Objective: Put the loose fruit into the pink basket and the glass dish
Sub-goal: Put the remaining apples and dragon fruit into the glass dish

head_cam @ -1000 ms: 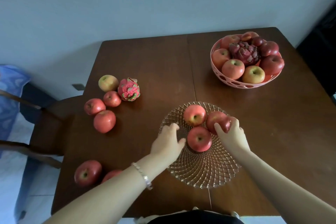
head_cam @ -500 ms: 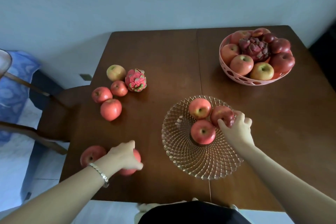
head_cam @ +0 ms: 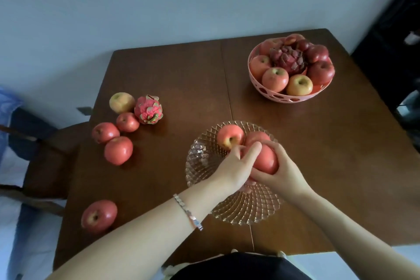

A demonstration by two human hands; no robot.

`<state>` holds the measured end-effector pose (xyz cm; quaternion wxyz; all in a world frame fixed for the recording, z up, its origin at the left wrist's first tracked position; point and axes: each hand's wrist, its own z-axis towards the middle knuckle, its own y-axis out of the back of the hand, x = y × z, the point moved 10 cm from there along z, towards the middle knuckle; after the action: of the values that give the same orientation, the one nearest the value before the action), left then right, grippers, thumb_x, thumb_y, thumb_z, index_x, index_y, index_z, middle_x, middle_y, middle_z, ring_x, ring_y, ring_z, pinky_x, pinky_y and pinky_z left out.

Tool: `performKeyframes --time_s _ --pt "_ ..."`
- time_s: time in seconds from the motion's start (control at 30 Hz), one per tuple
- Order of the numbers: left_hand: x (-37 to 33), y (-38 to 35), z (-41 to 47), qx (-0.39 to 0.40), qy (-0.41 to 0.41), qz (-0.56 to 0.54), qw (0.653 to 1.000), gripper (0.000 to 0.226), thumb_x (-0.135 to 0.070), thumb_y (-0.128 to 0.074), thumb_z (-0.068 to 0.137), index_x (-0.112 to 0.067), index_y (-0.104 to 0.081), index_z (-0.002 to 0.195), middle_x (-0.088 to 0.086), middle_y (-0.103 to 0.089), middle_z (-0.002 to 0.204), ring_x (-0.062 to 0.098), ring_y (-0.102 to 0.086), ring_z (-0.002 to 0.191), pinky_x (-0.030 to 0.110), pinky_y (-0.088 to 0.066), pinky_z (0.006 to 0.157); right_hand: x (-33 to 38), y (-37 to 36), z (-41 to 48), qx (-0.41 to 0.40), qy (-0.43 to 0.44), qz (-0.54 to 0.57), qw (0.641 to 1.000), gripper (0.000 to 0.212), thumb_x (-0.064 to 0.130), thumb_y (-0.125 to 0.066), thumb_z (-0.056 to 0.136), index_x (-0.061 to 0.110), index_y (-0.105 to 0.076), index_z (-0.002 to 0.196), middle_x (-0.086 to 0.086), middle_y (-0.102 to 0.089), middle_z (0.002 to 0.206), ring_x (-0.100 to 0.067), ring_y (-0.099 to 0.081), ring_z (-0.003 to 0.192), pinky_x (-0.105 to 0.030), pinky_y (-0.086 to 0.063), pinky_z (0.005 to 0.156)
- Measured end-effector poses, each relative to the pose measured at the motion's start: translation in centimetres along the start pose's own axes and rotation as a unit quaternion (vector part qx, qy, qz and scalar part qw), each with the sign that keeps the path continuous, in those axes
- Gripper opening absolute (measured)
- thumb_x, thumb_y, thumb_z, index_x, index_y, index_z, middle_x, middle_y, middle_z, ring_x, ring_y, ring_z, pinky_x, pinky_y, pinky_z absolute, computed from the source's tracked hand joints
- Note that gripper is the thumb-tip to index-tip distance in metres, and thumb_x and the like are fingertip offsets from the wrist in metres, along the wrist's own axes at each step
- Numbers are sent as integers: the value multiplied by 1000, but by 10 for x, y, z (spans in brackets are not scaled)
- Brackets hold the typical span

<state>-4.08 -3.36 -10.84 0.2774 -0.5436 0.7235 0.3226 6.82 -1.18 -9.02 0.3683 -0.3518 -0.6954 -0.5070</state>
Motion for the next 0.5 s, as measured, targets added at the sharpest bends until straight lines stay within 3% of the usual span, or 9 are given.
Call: performKeyframes --time_s 0.07,0.17,0.27,0.43,0.5 --pt "0 12 4 -49 -63 153 985 54 -54 -38 91 -21 -41 134 -1 -55 107 19 -58 100 36 -51 84 -33 12 -2 -16 -92 -23 995 72 31 -83 63 25 -40 121 2 -54 107 -15 -58 90 -24 -47 76" --pt "15 26 17 -109 -97 366 919 51 -40 -52 90 -28 -36 137 8 -36 138 28 -42 123 38 -46 95 -69 14 -8 0 -193 -49 980 79 34 -83 63 10 -35 121 -6 -51 108 -24 -61 88 -33 -52 72" --pt "39 23 29 -70 -49 331 940 58 -31 -56 90 -34 -28 140 9 -34 139 32 -50 118 41 -47 96 -76 5 -4 22 -198 -93 976 68 41 -75 72 10 -42 122 -12 -52 113 -24 -60 82 -30 -53 66" --pt "41 21 34 -61 -59 280 956 59 -26 -57 91 -33 -27 141 8 -42 132 25 -56 111 32 -45 91 -75 3 2 -12 -195 -160 968 57 49 -58 83 8 -41 119 -17 -56 116 -33 -60 95 -35 -49 73" --pt "42 21 35 -58 -59 271 959 59 -25 -58 91 -32 -28 141 8 -42 133 25 -55 113 30 -42 91 -69 5 2 -23 -173 -234 956 52 52 -49 87 10 -40 116 -15 -60 115 -35 -60 100 -35 -44 73"
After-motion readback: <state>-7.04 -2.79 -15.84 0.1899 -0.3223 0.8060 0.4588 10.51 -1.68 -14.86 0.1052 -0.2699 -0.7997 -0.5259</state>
